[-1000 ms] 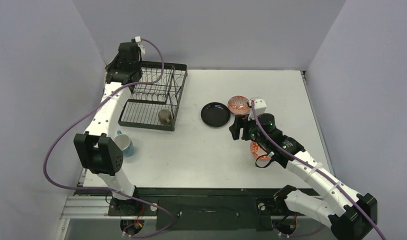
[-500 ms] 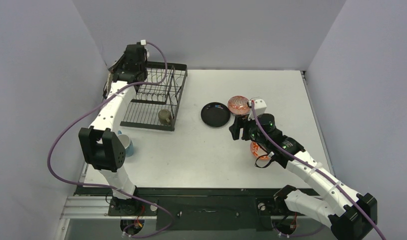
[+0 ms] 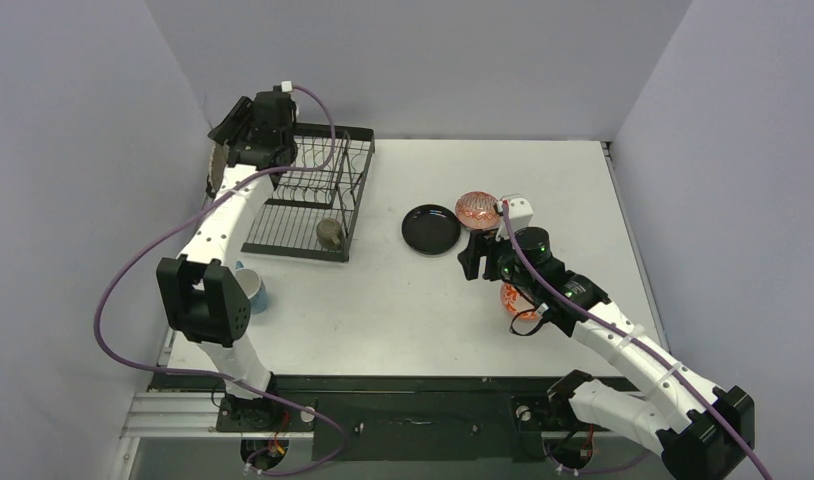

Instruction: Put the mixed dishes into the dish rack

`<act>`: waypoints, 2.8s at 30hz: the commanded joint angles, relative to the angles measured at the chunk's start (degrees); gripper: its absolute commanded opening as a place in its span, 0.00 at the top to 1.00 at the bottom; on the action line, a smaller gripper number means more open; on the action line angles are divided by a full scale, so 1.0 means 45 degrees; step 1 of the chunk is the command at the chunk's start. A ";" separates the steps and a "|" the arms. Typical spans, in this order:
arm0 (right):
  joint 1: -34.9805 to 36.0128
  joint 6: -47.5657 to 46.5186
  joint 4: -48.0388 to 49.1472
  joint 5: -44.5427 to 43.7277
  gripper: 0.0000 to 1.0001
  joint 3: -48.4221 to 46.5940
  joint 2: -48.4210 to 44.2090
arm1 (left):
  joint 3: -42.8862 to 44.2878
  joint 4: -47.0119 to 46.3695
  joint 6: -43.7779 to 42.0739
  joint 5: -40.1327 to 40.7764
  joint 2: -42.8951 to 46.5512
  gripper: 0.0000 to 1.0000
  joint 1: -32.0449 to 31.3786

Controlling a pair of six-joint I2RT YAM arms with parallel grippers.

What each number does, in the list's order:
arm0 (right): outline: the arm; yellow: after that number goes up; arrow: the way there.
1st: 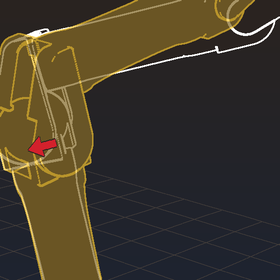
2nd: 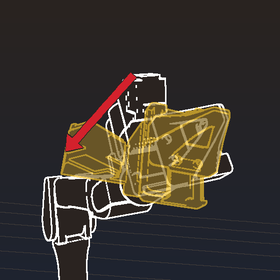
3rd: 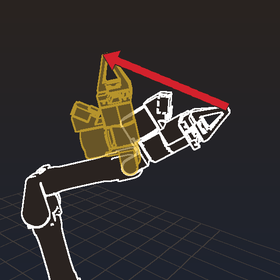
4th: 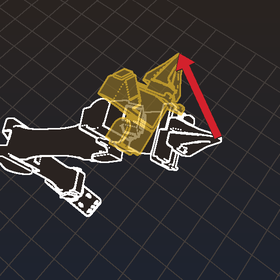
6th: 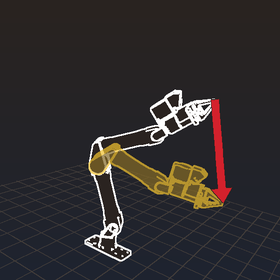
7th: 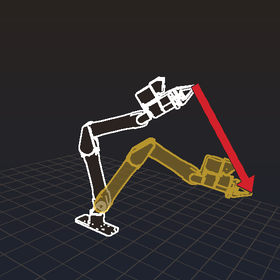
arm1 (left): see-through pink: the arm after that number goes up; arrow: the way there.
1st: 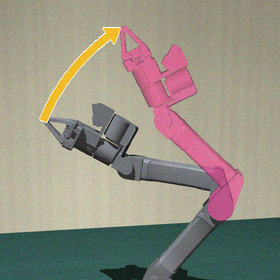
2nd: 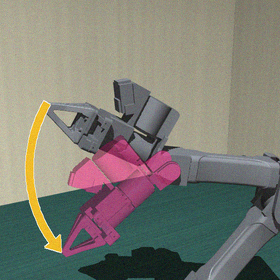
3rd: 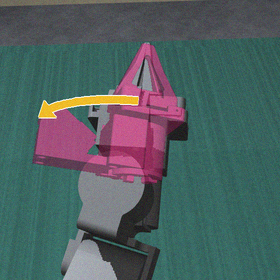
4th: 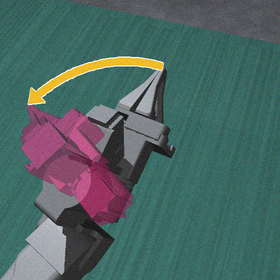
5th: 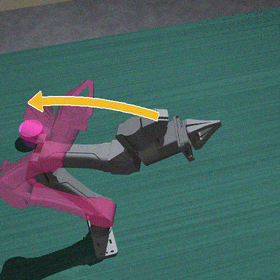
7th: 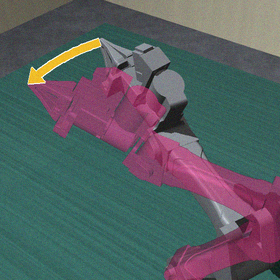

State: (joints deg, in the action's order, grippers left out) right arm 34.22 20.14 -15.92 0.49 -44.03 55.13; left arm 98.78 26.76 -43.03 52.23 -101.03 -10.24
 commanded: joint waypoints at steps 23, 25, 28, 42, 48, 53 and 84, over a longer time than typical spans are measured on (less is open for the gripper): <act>0.0055 -0.0063 0.0638 0.0171 0.34 0.0116 -0.0260 | 0.0261 0.1642 0.6066 -0.4158 0.2220 0.50 0.1869; 0.0063 -0.0062 0.0634 0.0168 0.34 0.0117 -0.0257 | 0.0112 0.1630 0.6368 -0.4423 0.2250 0.53 0.2054; 0.0057 -0.0051 0.0630 0.0163 0.34 0.0126 -0.0236 | -0.0023 0.1590 0.6534 -0.4820 0.2284 0.60 0.2204; 0.0062 -0.0053 0.0689 0.0198 0.34 0.0136 -0.0189 | 0.0230 0.2274 0.5731 -0.3957 0.1917 0.85 0.2404; 0.0053 -0.0028 0.0714 0.0218 0.34 0.0158 -0.0180 | 0.0681 0.2669 0.5174 -0.3496 0.1662 0.88 0.1805; 0.0060 -0.0040 0.0706 0.0241 0.34 0.0127 -0.0146 | 0.1312 0.3121 0.5864 -0.3461 0.1553 0.54 0.1749; -0.1627 0.6568 0.6056 0.1495 0.34 -0.0398 0.5727 | -0.6827 -0.3312 1.6673 -1.6815 1.0248 0.04 -0.2383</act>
State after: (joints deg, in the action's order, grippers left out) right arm 28.36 41.93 -3.53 3.22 -48.31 76.64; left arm 74.81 25.26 22.15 -13.76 -55.02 -13.96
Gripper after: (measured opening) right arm 0.663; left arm 0.966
